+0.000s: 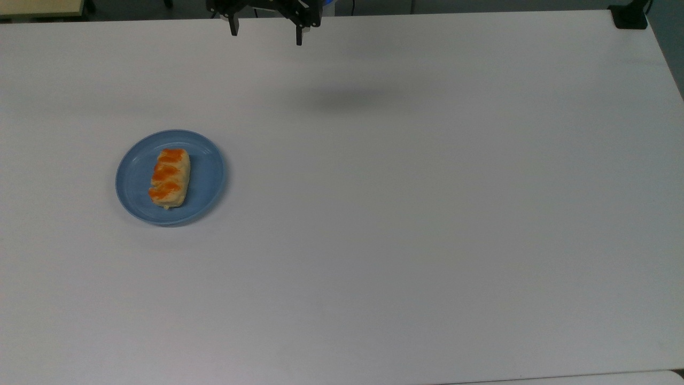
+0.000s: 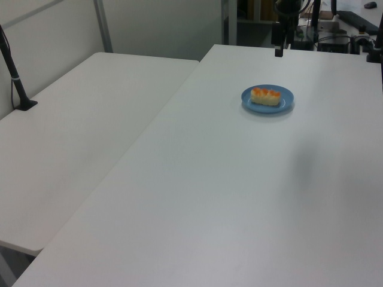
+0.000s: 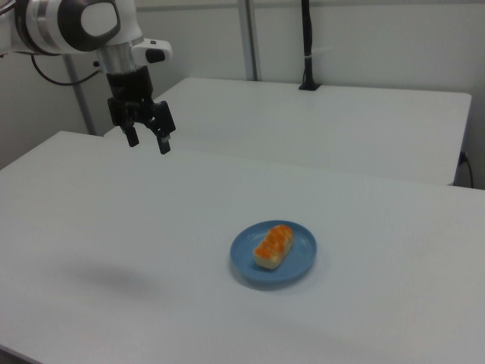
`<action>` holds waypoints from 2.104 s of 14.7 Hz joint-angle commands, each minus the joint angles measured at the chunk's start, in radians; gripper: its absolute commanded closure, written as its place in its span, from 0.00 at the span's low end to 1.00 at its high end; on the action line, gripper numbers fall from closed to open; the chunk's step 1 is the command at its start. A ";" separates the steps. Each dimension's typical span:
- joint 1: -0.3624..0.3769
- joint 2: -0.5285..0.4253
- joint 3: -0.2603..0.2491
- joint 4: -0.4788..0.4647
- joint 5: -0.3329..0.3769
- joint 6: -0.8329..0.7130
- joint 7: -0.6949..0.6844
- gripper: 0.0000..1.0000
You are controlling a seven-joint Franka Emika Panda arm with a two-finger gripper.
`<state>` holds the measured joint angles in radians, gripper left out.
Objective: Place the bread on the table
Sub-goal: 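Move the gripper down toward the bread on the blue plate, then close the gripper on the orange-topped bread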
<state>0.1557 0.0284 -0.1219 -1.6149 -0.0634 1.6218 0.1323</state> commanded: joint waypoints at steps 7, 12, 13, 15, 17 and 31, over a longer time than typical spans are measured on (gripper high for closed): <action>-0.027 0.011 -0.005 -0.011 -0.003 0.024 -0.054 0.00; -0.146 0.128 -0.005 0.017 -0.006 0.134 -0.239 0.00; -0.174 0.158 -0.005 0.013 -0.006 0.177 -0.244 0.00; -0.228 0.238 -0.005 0.015 -0.007 0.242 -0.266 0.00; -0.260 0.297 -0.005 0.015 -0.010 0.318 -0.301 0.00; -0.315 0.482 0.004 0.012 -0.018 0.527 -0.382 0.25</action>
<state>-0.1517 0.5066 -0.1172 -1.6080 -0.0648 2.1398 -0.2299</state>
